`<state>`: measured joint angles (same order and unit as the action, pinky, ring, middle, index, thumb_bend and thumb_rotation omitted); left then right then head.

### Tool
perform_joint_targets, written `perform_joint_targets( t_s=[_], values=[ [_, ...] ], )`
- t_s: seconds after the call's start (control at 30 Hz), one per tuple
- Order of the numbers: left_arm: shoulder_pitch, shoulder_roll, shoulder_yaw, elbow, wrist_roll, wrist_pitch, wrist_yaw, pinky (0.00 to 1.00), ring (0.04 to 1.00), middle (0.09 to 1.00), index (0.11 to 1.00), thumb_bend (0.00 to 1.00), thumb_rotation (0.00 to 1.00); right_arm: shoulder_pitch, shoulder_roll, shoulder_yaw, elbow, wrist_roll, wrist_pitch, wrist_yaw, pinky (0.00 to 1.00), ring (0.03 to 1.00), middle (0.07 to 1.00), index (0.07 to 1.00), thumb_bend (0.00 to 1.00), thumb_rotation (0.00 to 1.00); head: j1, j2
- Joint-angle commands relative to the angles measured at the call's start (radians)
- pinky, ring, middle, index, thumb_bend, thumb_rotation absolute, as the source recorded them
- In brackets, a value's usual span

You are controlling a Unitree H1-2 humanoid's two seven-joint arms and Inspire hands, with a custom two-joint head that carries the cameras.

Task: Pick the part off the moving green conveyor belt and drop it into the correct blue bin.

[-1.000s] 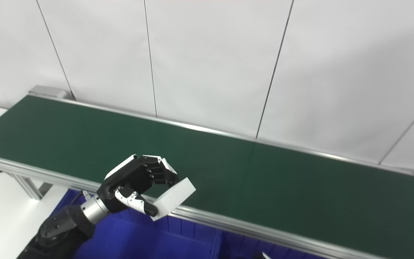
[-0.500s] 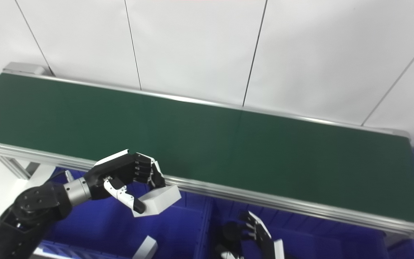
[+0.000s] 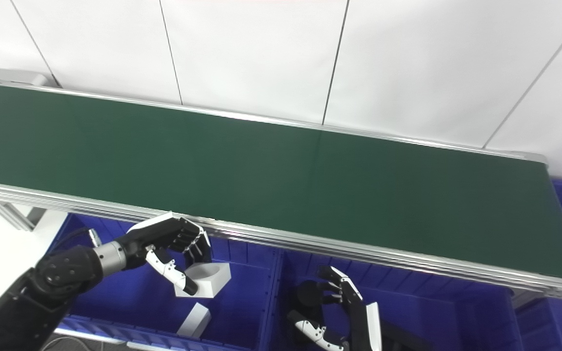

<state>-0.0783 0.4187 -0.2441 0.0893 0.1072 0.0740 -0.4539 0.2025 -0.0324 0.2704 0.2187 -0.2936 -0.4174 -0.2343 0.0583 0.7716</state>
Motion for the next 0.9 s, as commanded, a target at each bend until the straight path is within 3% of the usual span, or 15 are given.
perform_joint_targets(
  t_s=[0.0, 0.1, 0.2, 0.37, 0.43, 0.47, 0.5, 0.53, 0.6, 0.67, 0.87],
  values=[
    [-0.016, -0.007, 0.004, 0.008, 0.051, -0.083, 0.060, 0.42, 0.447, 0.499, 0.488, 0.48, 0.00, -0.003, 0.013, -0.007, -0.033, -0.001, -0.037, 0.010, 0.56, 0.684, 0.750, 0.760, 0.64, 0.00, 0.006, 0.002],
    [-0.012, -0.027, 0.002, 0.044, 0.112, -0.131, 0.118, 0.47, 0.448, 0.484, 0.479, 0.48, 0.00, -0.002, 0.015, -0.011, -0.036, 0.000, -0.038, 0.016, 0.56, 0.685, 0.751, 0.761, 0.64, 0.00, 0.006, 0.002],
    [-0.001, -0.054, 0.008, 0.089, 0.167, -0.190, 0.196, 0.44, 0.440, 0.478, 0.496, 0.48, 0.00, -0.001, 0.017, -0.015, -0.038, -0.006, -0.038, 0.020, 0.57, 0.685, 0.752, 0.763, 0.64, 0.00, 0.003, 0.002],
    [0.019, -0.084, 0.026, 0.108, 0.175, -0.231, 0.253, 0.40, 0.466, 0.510, 0.480, 0.48, 0.00, -0.001, 0.018, -0.018, -0.036, -0.007, -0.045, 0.024, 0.56, 0.681, 0.749, 0.758, 0.64, 0.00, 0.006, 0.000],
    [0.027, -0.089, 0.033, 0.115, 0.175, -0.261, 0.267, 0.49, 0.472, 0.519, 0.480, 0.49, 0.00, -0.001, 0.018, -0.020, -0.036, -0.006, -0.044, 0.027, 0.57, 0.680, 0.747, 0.754, 0.64, 0.00, 0.008, -0.002],
    [0.032, -0.088, 0.032, 0.114, 0.187, -0.273, 0.276, 0.53, 0.511, 0.556, 0.484, 0.50, 0.01, -0.001, 0.019, -0.021, -0.034, -0.004, -0.044, 0.029, 0.57, 0.681, 0.748, 0.753, 0.64, 0.00, 0.010, -0.002],
    [0.037, -0.088, 0.031, 0.110, 0.197, -0.280, 0.281, 0.59, 0.630, 0.666, 0.493, 0.51, 0.03, -0.001, 0.020, -0.021, -0.034, -0.003, -0.044, 0.031, 0.57, 0.683, 0.749, 0.748, 0.64, 0.00, 0.010, -0.002],
    [0.041, -0.088, 0.030, 0.105, 0.205, -0.282, 0.284, 0.60, 0.643, 0.678, 0.494, 0.51, 0.03, -0.002, 0.020, -0.020, -0.032, -0.005, -0.044, 0.029, 0.57, 0.683, 0.749, 0.748, 0.64, 0.00, 0.010, -0.002],
    [0.048, -0.086, 0.026, 0.096, 0.220, -0.284, 0.286, 0.67, 0.740, 0.752, 0.646, 0.71, 0.01, -0.003, 0.021, -0.020, -0.032, -0.007, -0.044, 0.029, 0.57, 0.681, 0.748, 0.745, 0.64, 0.00, 0.009, -0.003],
    [0.053, -0.083, 0.021, 0.084, 0.238, -0.270, 0.278, 0.75, 0.838, 0.826, 0.734, 0.80, 0.00, -0.003, 0.022, -0.019, -0.032, -0.008, -0.044, 0.030, 0.56, 0.672, 0.746, 0.741, 0.64, 0.00, 0.009, -0.004],
    [0.068, -0.066, 0.008, 0.033, 0.236, -0.229, 0.208, 0.78, 0.907, 0.899, 0.825, 0.81, 0.04, -0.004, 0.020, -0.017, -0.029, -0.006, -0.048, 0.030, 0.57, 0.677, 0.748, 0.739, 0.64, 0.00, 0.012, -0.011]
  ],
)
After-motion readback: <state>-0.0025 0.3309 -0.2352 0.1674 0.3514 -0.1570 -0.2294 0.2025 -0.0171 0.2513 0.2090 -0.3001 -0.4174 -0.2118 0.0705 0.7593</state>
